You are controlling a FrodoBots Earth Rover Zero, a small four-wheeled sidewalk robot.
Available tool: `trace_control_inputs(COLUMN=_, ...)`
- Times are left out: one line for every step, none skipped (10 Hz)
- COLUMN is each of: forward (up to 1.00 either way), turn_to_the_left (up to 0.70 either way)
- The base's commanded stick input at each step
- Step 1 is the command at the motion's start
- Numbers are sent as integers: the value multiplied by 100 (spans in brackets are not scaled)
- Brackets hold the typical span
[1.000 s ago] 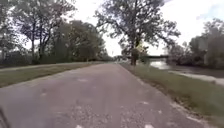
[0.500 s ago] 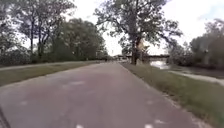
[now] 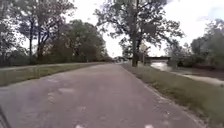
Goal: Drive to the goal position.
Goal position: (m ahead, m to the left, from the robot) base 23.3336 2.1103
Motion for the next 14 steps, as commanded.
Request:
trace_control_inputs(forward=100, turn_to_the_left=0)
trace_control_inputs(forward=100, turn_to_the_left=0)
trace_control_inputs(forward=100, turn_to_the_left=0)
trace_control_inputs(forward=100, turn_to_the_left=0)
trace_control_inputs(forward=30, turn_to_the_left=0)
trace_control_inputs(forward=0, turn_to_the_left=0)
trace_control_inputs(forward=0, turn_to_the_left=0)
trace_control_inputs(forward=76, turn_to_the_left=0)
trace_control_inputs(forward=100, turn_to_the_left=0)
trace_control_inputs(forward=100, turn_to_the_left=0)
trace_control_inputs(forward=100, turn_to_the_left=0)
trace_control_inputs(forward=100, turn_to_the_left=0)
trace_control_inputs(forward=100, turn_to_the_left=0)
trace_control_inputs(forward=100, turn_to_the_left=0)
